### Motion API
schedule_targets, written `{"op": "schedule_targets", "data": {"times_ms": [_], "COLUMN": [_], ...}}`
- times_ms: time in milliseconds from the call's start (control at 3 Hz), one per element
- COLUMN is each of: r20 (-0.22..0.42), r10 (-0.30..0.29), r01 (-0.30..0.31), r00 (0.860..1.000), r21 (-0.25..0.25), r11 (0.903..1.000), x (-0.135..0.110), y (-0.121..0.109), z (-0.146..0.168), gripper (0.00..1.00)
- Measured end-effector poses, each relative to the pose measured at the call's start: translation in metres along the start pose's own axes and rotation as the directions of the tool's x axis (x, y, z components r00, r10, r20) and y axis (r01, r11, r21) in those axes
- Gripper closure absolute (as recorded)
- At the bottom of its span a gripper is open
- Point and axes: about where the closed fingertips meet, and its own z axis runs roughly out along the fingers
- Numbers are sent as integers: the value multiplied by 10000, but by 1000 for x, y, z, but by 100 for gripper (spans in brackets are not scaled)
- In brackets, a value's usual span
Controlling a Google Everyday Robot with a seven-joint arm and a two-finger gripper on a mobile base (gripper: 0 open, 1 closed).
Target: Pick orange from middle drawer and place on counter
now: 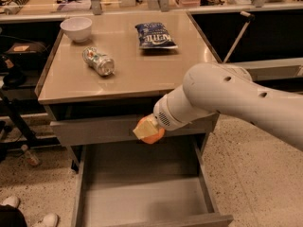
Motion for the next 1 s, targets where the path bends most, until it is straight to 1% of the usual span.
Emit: {"op": "schedule_targets", "data": {"times_ms": [333, 667, 1000], "r20": [151, 214, -10], "r10": [-469, -1013, -1341], "r01": [461, 976, 1315], "r00": [9988, 9946, 9910], "r21": [462, 1306, 2048], "r11": [9979, 9866, 9699], "x": [-28, -71, -111], "y": [-5, -16, -35], "z": [-16, -50, -77], "gripper": [100, 100, 100]}}
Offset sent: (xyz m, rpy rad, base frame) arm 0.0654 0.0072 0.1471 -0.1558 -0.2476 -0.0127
